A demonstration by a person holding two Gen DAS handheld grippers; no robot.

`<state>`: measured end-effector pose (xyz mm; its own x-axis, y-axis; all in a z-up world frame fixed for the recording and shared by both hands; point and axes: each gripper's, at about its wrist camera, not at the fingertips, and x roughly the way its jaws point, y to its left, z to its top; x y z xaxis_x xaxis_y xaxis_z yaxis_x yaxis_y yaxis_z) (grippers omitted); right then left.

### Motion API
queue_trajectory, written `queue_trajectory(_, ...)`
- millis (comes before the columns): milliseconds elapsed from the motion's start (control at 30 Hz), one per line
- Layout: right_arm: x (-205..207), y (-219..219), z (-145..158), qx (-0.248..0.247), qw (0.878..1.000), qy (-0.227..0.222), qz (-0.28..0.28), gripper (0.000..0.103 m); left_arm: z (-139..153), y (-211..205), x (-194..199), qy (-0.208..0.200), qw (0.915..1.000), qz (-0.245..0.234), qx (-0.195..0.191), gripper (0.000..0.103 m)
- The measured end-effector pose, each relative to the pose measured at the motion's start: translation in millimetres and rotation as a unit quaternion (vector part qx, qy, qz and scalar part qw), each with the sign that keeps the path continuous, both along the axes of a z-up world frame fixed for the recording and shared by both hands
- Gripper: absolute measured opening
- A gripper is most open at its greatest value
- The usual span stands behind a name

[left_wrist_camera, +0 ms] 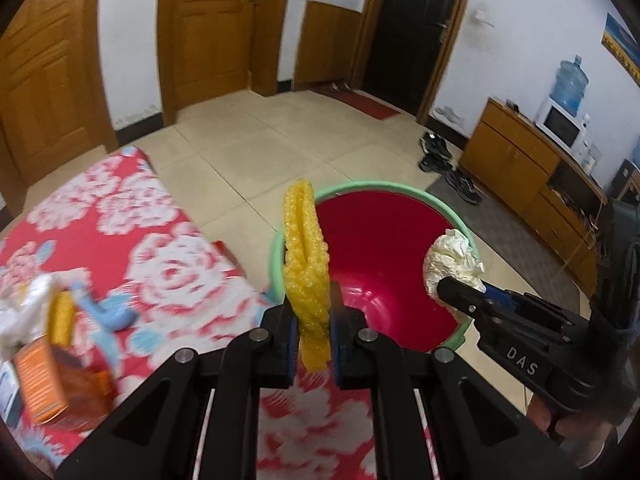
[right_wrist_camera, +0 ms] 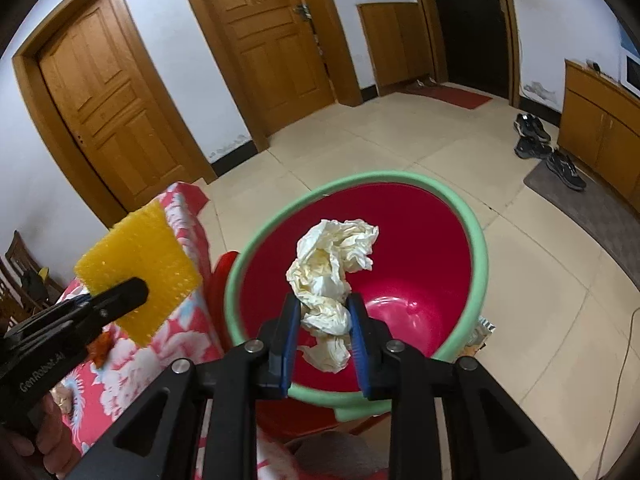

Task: Collect trash
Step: 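Open both tools to drop the foam net and paper into the basin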

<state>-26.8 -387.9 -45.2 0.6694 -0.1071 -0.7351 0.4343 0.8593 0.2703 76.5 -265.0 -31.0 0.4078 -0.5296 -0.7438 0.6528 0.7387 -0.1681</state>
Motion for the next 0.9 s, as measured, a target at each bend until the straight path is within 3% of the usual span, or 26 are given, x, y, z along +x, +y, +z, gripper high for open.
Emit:
queue_trajectory(267, 9.9, -18.0, -14.3, 0.004, 1.000, 0.016, -0.010, 0.028, -28.6, -39.2, 12.4, 0.006, 0.9989, -0.020, 0.042, 0.012)
queue_trajectory(333, 11.9, -19.9, -15.1, 0.002, 1.000, 0.016, -0.013, 0.028, -32.6, -42.7, 15.1, 0.008, 0.9985, -0.018, 0.052, 0.019)
queue_trajectory(433, 14.7, -19.0, -15.2, 0.004, 1.000, 0.016, -0.015, 0.035, -36.5, -41.8, 20.1, 0.013, 0.9983, -0.007, 0.056, 0.036)
queue_trajectory(533, 15.9, -21.1, -15.8, 0.005, 1.000, 0.014, -0.018, 0.043, -39.4, -41.6, 23.7, 0.017, 0.9982, -0.001, 0.058, 0.037)
queue_trajectory(633, 15.0, -22.2, -14.5, 0.009, 1.000, 0.010, -0.020, 0.060, -39.7, -40.8, 25.2, 0.019, 0.9980, 0.007, 0.061, 0.037)
queue_trajectory(900, 9.0, -21.5, -4.9, 0.016, 1.000, -0.009, -0.018, 0.065, -28.8, -21.1, 20.7, 0.016, 0.9981, 0.025, 0.053, 0.037)
